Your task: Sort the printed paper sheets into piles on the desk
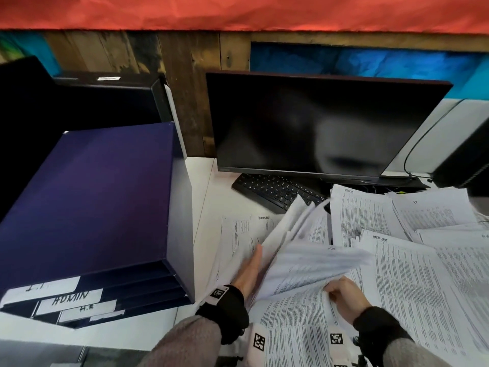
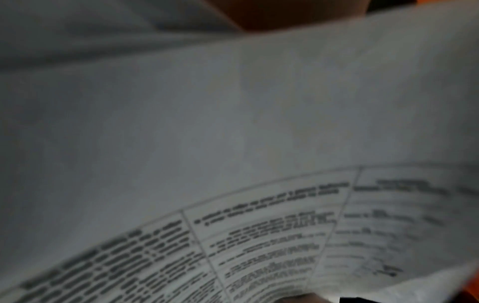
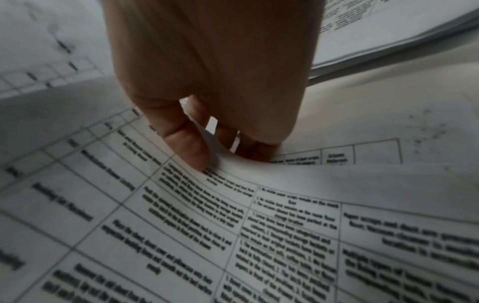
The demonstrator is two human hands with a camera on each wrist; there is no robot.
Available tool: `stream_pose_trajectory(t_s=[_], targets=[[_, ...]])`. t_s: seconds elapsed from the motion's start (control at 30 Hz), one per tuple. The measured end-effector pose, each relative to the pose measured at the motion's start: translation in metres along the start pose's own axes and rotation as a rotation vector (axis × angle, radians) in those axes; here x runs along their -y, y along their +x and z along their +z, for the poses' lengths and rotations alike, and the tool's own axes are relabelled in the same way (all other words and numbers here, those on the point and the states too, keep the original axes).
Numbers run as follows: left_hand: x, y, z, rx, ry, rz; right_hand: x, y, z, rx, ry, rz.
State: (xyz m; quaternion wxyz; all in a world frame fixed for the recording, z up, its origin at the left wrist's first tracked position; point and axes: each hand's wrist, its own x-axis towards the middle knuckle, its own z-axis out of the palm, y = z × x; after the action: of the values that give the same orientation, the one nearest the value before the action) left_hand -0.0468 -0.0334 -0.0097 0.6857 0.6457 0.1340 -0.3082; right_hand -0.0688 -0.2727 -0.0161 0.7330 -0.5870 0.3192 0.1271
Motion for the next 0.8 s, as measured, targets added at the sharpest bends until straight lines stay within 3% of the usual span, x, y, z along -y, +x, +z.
stream_pose_trajectory(t_s=[0.07, 0.17, 0.23, 0.47, 0.57, 0.67, 0.8], targets=[[-0.001, 0.003, -0.002, -0.088, 0.020, 0.027, 0.001, -0.005, 0.002, 0.021, -0.006, -0.011], [-0.003, 0.009, -0.007, -0.287, 0.290, 0.055, -0.002, -0.005, 0.001, 0.045, -0.047, -0.022], [-0.004, 0.013, -0.010, -0.288, 0.417, 0.037, -0.001, -0.007, 0.003, 0.031, -0.071, -0.027], [-0.008, 0.022, -0.008, -0.448, 0.122, 0.017, 0.003, -0.008, 0.006, 0.047, -0.028, 0.007], [-0.005, 0.020, -0.005, -0.357, 0.121, 0.077, 0.004, -0.008, 0.007, 0.060, -0.028, -0.007], [-0.006, 0.011, 0.006, -0.264, 0.301, 0.228, 0.002, -0.004, 0.005, 0.036, -0.019, 0.001], [0.004, 0.016, 0.014, -0.049, 0.461, 0.240, 0.003, -0.005, 0.006, 0.008, -0.021, 0.010]])
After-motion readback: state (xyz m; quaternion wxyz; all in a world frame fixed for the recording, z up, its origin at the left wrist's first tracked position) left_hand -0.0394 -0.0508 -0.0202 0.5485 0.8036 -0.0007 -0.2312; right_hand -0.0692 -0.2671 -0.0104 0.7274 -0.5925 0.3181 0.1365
